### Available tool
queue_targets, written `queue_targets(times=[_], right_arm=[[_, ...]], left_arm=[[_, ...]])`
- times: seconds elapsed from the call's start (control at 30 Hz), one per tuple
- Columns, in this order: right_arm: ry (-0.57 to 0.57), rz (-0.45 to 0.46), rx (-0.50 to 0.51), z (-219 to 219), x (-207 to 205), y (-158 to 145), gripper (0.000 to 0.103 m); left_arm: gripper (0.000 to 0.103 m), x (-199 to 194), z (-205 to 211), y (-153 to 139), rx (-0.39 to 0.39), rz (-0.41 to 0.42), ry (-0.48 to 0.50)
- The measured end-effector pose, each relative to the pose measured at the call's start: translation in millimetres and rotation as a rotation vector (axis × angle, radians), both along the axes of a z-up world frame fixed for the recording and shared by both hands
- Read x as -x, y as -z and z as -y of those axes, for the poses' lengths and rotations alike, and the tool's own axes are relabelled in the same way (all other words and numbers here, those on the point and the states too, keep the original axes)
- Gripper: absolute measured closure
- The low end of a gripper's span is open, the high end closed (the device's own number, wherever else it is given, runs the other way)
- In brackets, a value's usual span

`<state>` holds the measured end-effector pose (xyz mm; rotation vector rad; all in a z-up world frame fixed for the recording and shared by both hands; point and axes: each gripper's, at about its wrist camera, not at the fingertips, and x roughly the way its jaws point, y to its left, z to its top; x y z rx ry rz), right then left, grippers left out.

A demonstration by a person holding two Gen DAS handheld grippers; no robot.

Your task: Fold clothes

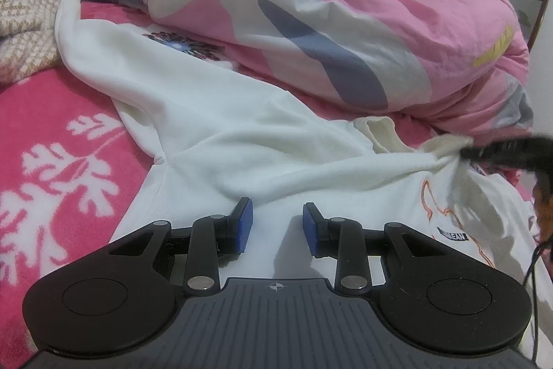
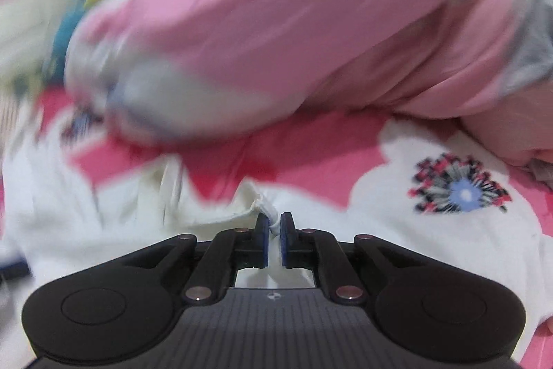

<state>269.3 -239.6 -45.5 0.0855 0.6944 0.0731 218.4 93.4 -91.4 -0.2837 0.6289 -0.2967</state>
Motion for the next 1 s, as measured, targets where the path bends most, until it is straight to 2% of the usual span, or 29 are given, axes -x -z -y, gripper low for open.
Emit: queue_targets(times=[0.1,0.17,0.23,0.27,0.33,0.37,0.47,0.6,0.67,0.77,0.83,0.93,1.0], right_arm=[[0.065,-0.006,-0.110,23.8,-11.4,-5.7,0.096],[0.116,-0.093,-0.193,37.0,-25.5,5.8,0.091],[0.184,-0.190,-0.264,51.1,-34.8,20.7,0.073],[0.216,-0.228,-0.300,57.6,-37.7,26.4,0.071],[0.264,-0.204,-0.379,64.9,-27.4,20.2,0.071],[0.266,-0.169,-0.368,60.9,-20.7,11.7,0.071],[0.144,-0.057,-0.258,24.6,-5.4,-16.5,0.071],[-0.199,-0.112,-0.250,-44.2,-18.5,-21.6,0.071],[-0.292,-0.156,-0.218,-76.4,-30.3,-10.2,0.071],[-0.306,-0.209,-0.165,-98.0,-49.0,11.1,0.071],[-0.288,-0.290,-0.174,-98.1,-52.7,23.5,0.071],[-0.324,-0.321,-0.198,-97.3,-17.7,24.6,0.072],[-0.337,-0.328,-0.176,-95.5,1.8,31.9,0.073]], left_arm=[[0.071,-0.1,0.5,0.1,-0.004,0.000,0.001],[0.071,0.3,0.2,0.3,-0.004,0.000,0.000],[0.071,0.6,-0.6,0.4,0.002,0.000,0.000],[0.071,0.5,-1.0,0.6,0.005,-0.001,0.000],[0.071,0.0,-1.1,0.7,0.007,-0.002,0.000],[0.071,0.1,-0.5,0.7,0.005,-0.002,0.000],[0.071,0.8,0.2,0.5,0.001,0.000,0.000],[0.071,2.0,-3.8,-1.1,0.027,0.008,-0.001],[0.071,6.8,-5.4,-4.2,0.051,0.054,0.014],[0.071,13.8,-4.8,-8.5,0.074,0.114,0.046],[0.070,11.9,-3.9,-8.0,0.069,0.100,0.041],[0.070,6.8,-4.5,-5.2,0.071,0.059,0.027],[0.070,1.7,-4.1,-2.7,0.066,0.027,0.019]])
